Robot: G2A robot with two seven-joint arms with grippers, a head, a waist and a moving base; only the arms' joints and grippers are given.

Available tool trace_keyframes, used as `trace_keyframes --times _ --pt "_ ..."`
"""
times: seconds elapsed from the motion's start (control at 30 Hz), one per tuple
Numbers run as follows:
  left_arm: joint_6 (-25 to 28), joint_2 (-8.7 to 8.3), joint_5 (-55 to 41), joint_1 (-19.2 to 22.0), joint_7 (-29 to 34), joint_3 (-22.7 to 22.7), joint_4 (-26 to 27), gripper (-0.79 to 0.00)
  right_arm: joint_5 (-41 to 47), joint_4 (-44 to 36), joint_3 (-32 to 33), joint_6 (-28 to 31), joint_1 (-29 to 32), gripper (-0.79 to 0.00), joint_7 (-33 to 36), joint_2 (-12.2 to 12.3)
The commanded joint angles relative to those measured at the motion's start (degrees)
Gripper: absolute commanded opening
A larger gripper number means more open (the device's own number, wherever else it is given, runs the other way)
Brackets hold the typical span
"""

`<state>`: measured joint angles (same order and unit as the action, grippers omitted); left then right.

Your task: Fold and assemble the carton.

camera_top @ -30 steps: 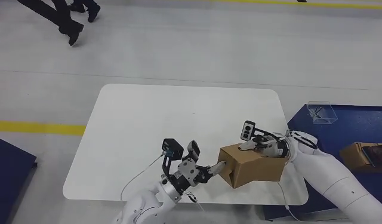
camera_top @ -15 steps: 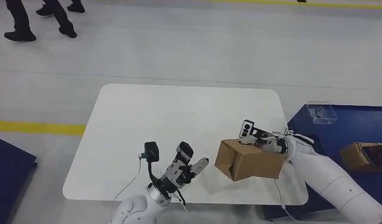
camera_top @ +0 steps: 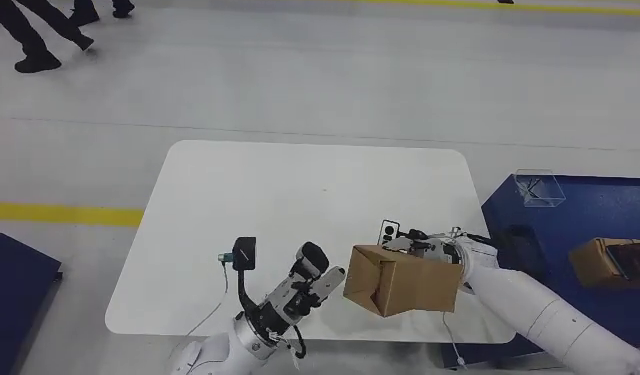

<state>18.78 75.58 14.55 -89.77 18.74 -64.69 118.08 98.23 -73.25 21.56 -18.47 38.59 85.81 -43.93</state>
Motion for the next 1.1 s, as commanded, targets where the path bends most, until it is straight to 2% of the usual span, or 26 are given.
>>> trace_keyframes --times 0.0,0.07,0.2,0.37,0.43,0.53,0.6,0.77,0.93,1.07 --pt "-4.9 -0.3 -6.85 1.23 7.62 -0.95 0.73 0.0 -1.1 0.63 -2.67 1.13 -1.78 -0.785 1.17 0.25" --pt "-9.58 -0.66 -7.74 3.03 12.86 -2.27 0.71 0.0 -1.07 1.23 -4.87 2.09 -3.43 -0.785 2.14 0.52" --pt "-13.31 -1.26 -3.71 4.0 18.68 -2.27 0.85 0.0 1.83 1.08 -8.11 2.15 -6.06 -0.785 2.19 1.17" --pt "-13.73 -1.76 0.23 4.28 22.23 -0.92 0.64 0.0 4.98 -0.01 -11.49 2.15 -8.26 -0.785 2.19 2.0" --pt "-12.83 -1.78 0.54 4.6 21.67 -0.33 0.07 0.0 4.99 -0.34 -11.82 2.15 -8.57 -0.785 2.19 2.26" --pt "-13.77 -1.88 8.31 5.42 18.92 0.81 -0.88 0.0 4.98 -1.1 -11.82 2.15 -8.27 -0.785 2.19 2.44" --pt "-13.3 -1.68 7.29 5.47 16.51 1.94 -0.9 0.0 4.86 -1.25 -11.82 2.15 -8.25 -0.785 2.19 2.52" --pt "-14.71 -1.72 8.92 5.4 12.36 1.28 -1.09 0.0 5.02 -1.31 -11.82 2.1 -8.12 -0.785 2.15 2.56" --pt "-9.57 -1.95 3.37 4.85 13.17 0.52 -0.35 0.0 6.35 -1.37 -11.82 1.43 -7.9 -0.785 1.48 2.52" --pt "-8.02 -2.2 4.44 4.63 10.43 -1.34 -1.43 0.0 10.2 -1.75 -11.82 -1.17 -7.56 -0.785 -1.12 2.41"
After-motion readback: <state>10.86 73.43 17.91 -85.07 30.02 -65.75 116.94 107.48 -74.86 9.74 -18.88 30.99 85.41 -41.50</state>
